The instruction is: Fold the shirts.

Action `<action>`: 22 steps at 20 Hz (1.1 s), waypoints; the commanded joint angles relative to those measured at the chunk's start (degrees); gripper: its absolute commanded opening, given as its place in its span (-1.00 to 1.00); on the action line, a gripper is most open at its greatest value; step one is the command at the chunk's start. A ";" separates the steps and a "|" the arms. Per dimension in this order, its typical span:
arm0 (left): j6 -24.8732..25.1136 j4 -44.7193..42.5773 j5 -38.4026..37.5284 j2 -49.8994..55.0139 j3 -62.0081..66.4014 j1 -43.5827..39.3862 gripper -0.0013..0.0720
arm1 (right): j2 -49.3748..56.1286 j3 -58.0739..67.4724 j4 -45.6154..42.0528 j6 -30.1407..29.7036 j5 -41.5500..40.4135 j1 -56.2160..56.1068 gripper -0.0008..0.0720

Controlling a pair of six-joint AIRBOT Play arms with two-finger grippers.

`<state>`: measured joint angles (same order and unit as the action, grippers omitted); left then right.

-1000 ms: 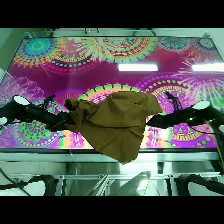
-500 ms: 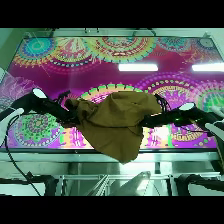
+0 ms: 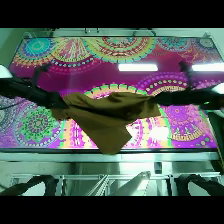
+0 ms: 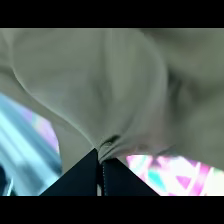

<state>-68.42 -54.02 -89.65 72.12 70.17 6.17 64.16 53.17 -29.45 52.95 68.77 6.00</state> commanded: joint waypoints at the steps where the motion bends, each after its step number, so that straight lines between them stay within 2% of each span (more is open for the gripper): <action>1: -0.68 0.20 -6.51 -9.07 4.42 4.57 -0.92 | -10.80 5.88 0.31 4.31 1.81 6.62 -0.90; 4: -0.59 4.37 -9.22 -16.57 8.00 8.04 -0.91 | -20.46 8.68 7.89 4.04 3.58 9.64 -0.90; 6: 0.52 8.72 -7.23 -22.01 12.52 10.38 -0.91 | -27.61 10.71 11.69 3.17 2.60 9.73 -0.90; 10: 1.88 8.59 -2.99 -30.01 24.04 13.46 -0.88 | -38.77 15.93 8.61 1.53 -8.17 9.73 -0.90; 12: 2.36 8.74 -2.71 -29.88 28.09 13.38 -0.88 | -39.43 16.33 6.12 0.85 -11.39 9.73 -0.90; 16: 2.38 12.68 -5.44 -21.27 29.14 13.35 -0.88 | -29.55 16.20 7.17 0.85 -5.27 9.51 -0.90; 20: 3.74 13.66 -4.85 -8.81 19.43 13.33 -0.88 | -13.62 14.51 7.10 1.27 -0.66 9.51 -0.90; 22: 5.75 13.64 -1.05 -1.01 13.51 11.67 -0.88 | -4.92 12.15 7.19 1.25 -0.85 9.49 -0.90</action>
<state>-64.84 -41.04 -93.69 62.28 89.89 18.94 48.53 67.42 -22.31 53.98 66.43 15.49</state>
